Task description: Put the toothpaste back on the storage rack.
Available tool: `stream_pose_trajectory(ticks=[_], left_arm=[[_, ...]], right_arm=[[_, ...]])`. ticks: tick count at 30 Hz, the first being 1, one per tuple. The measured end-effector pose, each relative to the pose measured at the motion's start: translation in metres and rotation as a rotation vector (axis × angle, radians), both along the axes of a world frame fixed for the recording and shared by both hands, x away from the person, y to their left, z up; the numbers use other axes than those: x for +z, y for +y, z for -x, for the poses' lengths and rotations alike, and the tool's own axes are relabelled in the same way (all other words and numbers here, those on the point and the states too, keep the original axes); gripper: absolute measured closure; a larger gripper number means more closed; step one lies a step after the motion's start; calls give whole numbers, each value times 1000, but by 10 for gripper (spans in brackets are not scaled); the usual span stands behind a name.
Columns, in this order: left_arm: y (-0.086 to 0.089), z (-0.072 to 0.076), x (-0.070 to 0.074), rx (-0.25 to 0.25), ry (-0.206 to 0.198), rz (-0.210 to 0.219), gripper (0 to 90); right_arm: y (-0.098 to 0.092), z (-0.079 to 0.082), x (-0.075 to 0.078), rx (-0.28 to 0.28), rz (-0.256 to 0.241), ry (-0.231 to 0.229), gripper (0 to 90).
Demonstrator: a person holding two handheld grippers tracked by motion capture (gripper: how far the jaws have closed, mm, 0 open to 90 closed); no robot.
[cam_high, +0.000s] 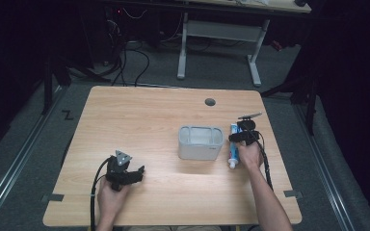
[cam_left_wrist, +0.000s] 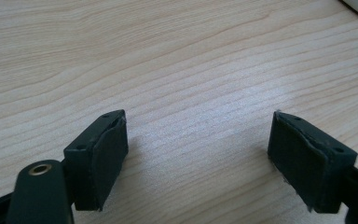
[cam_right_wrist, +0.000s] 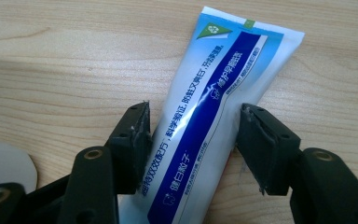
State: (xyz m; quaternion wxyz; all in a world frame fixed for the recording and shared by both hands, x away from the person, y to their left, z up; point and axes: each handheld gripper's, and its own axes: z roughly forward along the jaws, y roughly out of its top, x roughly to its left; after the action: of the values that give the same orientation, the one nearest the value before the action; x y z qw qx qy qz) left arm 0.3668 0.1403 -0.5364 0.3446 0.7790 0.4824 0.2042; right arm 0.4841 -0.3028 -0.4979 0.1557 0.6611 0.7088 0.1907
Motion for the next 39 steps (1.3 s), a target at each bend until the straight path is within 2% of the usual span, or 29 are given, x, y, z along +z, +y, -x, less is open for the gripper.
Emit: stream_pose_trajectory(ticks=[10, 16, 24, 29, 32, 36, 39], left_arm=[[0, 0, 0, 0, 0, 0, 204], [0, 0, 0, 0, 0, 0, 204], [0, 0, 0, 0, 0, 1, 204], [0, 0, 0, 0, 0, 1, 204], [0, 0, 0, 0, 0, 1, 204], [0, 0, 0, -1, 0, 0, 205], [0, 0, 0, 0, 0, 1, 205]], right_arm=[[-2, -2, -2, 4, 1, 29, 495], [-1, -1, -2, 16, 6, 39, 555], [-1, 1, 4, 51, 22, 21, 701], [-3, 1, 5, 60, 2, 19, 714], [-3, 4, 7, 80, 11, -3, 718], [-5, 6, 9, 97, -2, -1, 719], [-6, 9, 13, 110, -14, -21, 721]])
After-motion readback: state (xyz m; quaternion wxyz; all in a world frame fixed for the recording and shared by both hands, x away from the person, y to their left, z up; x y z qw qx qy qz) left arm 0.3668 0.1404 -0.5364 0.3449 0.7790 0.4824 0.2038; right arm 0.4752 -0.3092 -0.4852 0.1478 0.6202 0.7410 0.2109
